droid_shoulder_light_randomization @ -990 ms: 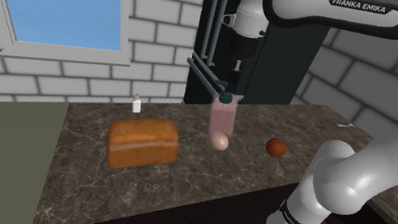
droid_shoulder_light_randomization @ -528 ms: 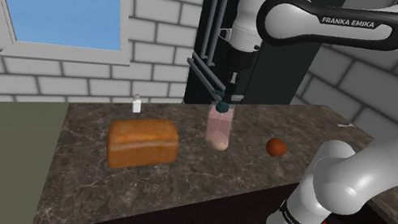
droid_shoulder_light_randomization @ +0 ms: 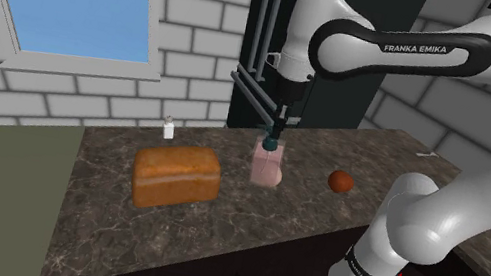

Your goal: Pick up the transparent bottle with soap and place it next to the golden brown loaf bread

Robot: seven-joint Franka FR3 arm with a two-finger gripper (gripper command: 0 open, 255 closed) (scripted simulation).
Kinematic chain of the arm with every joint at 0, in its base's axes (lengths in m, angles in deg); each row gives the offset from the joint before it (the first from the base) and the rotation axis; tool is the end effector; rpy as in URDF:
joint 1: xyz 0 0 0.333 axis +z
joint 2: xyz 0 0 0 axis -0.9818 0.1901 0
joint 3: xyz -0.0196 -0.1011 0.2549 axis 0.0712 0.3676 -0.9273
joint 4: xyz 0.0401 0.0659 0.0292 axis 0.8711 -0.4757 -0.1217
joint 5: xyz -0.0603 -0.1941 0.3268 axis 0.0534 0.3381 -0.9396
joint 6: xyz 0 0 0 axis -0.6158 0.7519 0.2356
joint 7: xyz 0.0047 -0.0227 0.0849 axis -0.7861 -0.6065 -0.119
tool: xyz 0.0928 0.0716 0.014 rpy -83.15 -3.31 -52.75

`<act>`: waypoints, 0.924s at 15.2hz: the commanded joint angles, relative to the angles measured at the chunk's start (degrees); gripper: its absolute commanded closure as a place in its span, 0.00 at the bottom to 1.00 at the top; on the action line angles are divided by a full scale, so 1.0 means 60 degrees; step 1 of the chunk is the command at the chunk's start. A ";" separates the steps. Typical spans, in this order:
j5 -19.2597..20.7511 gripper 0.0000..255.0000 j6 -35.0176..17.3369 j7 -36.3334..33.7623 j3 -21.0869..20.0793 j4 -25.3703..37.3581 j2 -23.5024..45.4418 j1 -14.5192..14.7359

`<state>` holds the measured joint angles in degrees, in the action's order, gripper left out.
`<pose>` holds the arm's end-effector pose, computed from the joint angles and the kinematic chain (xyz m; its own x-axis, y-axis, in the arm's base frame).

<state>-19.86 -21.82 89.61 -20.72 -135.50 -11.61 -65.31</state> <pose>0.3764 0.1000 0.4788 0.8432 0.5373 -0.0182 0.5373 -0.8411 0.0616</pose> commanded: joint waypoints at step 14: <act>0.0041 1.00 -0.2083 -0.0128 -0.0018 -0.1677 0.0402 -0.0007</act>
<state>-19.62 -33.28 88.95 -20.78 -144.96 -9.60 -65.37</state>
